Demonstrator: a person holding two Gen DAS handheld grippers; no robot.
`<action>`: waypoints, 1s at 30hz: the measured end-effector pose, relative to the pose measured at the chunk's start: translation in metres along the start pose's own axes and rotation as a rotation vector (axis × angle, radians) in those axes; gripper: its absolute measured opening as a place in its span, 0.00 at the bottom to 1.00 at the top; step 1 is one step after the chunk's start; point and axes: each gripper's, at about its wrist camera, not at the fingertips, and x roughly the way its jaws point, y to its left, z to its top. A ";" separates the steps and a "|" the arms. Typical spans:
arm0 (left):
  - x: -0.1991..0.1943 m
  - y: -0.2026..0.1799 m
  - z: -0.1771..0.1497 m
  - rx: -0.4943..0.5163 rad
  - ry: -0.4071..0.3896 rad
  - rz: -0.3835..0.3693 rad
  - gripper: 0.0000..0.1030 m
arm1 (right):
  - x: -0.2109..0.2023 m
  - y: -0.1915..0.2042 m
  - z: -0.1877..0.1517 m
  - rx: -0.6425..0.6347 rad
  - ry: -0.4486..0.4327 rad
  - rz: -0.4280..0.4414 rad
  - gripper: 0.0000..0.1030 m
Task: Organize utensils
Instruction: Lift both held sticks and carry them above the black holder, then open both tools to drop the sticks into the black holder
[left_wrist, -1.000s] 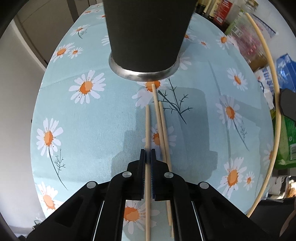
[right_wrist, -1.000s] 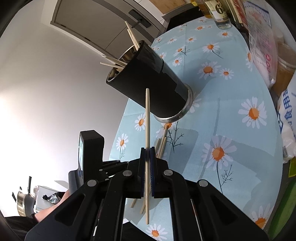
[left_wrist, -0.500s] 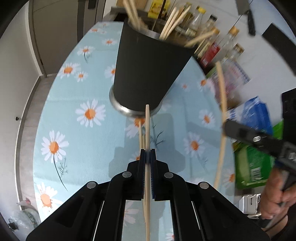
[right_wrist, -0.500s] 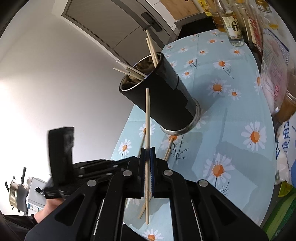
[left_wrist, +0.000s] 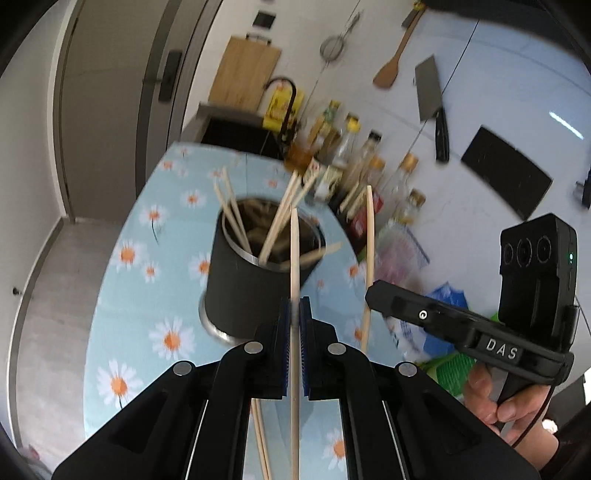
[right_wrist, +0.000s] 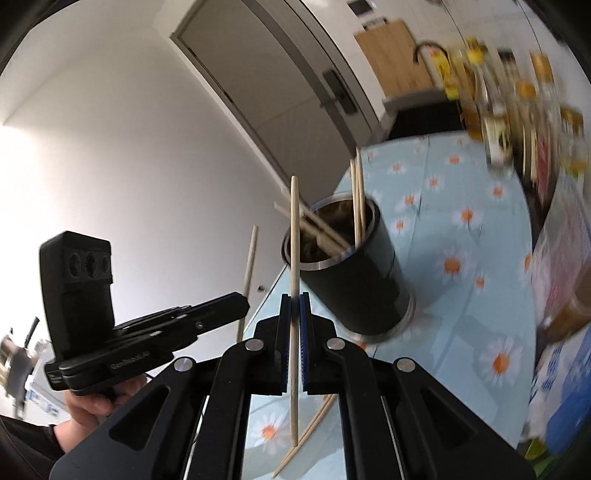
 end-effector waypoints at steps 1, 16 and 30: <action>-0.002 0.000 0.004 0.004 -0.023 0.000 0.04 | 0.001 0.002 0.004 -0.008 -0.010 0.004 0.05; -0.014 -0.003 0.059 0.045 -0.255 -0.035 0.04 | -0.003 0.026 0.061 -0.121 -0.197 0.005 0.05; -0.015 -0.005 0.089 0.101 -0.549 -0.047 0.04 | -0.003 0.034 0.090 -0.212 -0.409 -0.048 0.05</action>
